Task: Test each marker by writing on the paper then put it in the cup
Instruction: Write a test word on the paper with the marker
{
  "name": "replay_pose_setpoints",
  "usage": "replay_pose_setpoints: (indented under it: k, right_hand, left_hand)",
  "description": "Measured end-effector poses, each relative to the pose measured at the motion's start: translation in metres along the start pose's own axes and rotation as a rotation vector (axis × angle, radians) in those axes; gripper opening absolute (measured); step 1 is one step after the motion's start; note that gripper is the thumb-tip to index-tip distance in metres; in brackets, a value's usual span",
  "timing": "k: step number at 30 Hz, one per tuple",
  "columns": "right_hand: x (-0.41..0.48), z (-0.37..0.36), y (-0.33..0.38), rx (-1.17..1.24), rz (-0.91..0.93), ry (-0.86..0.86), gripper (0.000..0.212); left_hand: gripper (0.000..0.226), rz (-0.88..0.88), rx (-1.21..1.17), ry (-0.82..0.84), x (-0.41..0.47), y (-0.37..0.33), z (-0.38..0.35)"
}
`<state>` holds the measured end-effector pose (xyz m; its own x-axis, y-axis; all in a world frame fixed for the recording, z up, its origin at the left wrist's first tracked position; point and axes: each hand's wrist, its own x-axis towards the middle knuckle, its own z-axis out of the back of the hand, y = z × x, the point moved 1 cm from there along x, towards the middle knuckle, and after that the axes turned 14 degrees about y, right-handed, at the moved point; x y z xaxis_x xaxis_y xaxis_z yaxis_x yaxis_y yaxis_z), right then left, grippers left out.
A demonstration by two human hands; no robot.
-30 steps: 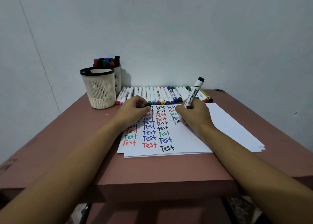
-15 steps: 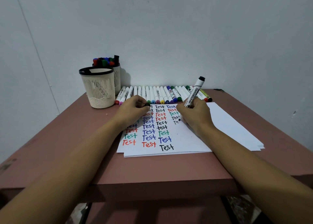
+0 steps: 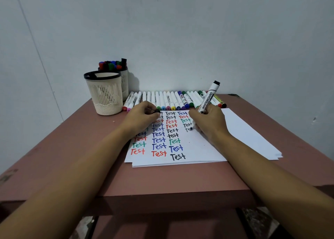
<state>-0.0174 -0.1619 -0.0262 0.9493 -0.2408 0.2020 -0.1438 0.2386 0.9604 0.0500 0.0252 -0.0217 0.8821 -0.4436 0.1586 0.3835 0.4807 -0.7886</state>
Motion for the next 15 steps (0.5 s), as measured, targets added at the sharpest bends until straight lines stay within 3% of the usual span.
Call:
replay_pose_setpoints:
  k: [4,15]
  right_hand:
    - [0.0012,-0.001,0.0021,0.004,0.02,-0.059,0.017]
    - [-0.0022,-0.0003,0.0057,-0.067,0.017,-0.012,0.024]
  left_hand:
    - [0.015,-0.002,-0.004,0.001,-0.0005,-0.0009,0.0]
    - [0.015,-0.002,0.003,0.012,-0.0005,-0.0009,0.0003]
